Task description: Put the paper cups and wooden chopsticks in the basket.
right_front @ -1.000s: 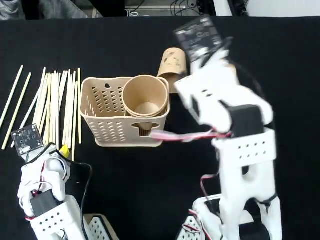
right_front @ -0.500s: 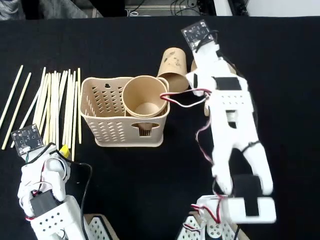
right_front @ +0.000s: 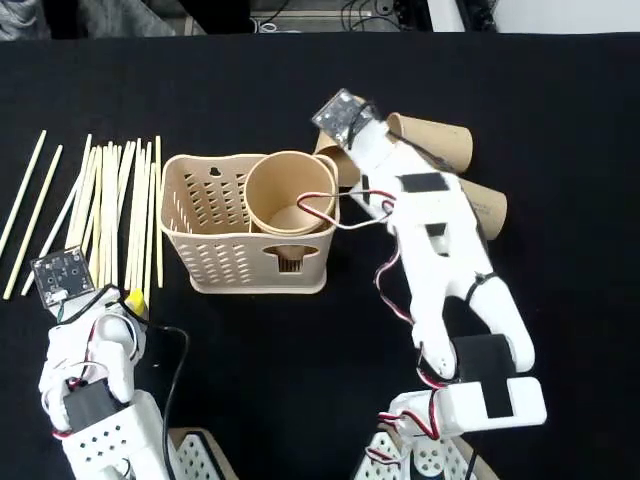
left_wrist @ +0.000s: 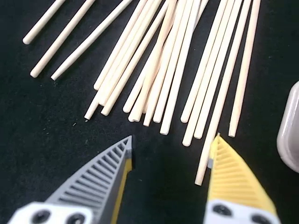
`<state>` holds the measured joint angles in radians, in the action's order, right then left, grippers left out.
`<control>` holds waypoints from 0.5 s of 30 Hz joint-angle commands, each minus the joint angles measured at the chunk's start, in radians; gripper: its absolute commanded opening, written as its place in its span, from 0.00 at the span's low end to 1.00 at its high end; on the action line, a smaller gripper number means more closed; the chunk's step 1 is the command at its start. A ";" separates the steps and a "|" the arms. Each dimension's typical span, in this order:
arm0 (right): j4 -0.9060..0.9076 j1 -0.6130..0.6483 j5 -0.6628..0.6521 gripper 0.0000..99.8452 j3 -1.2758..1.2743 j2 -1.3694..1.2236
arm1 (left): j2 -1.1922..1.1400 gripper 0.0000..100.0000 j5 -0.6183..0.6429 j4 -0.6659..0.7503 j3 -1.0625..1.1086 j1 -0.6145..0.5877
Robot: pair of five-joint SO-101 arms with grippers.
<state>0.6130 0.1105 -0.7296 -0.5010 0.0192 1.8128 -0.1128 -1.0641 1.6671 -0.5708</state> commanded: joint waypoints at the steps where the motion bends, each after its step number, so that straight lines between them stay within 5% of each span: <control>1: -0.109 0.020 -0.008 0.23 -0.022 0.013 | 0.006 0.26 -0.008 0.014 -0.005 0.016; 7: -0.322 0.028 0.058 0.22 -0.041 -0.084 | 0.006 0.26 -0.008 0.015 -0.005 0.016; 13: -0.456 0.025 0.063 0.01 -0.036 -0.159 | 0.006 0.26 -0.008 0.015 -0.005 0.018; 15: -0.454 0.017 0.061 0.03 -0.039 -0.148 | 0.006 0.26 -0.008 0.015 -0.005 0.018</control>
<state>0.1864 0.1212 -0.6774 -0.5409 -0.1450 1.8128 -0.1128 -1.0641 1.6671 -0.5631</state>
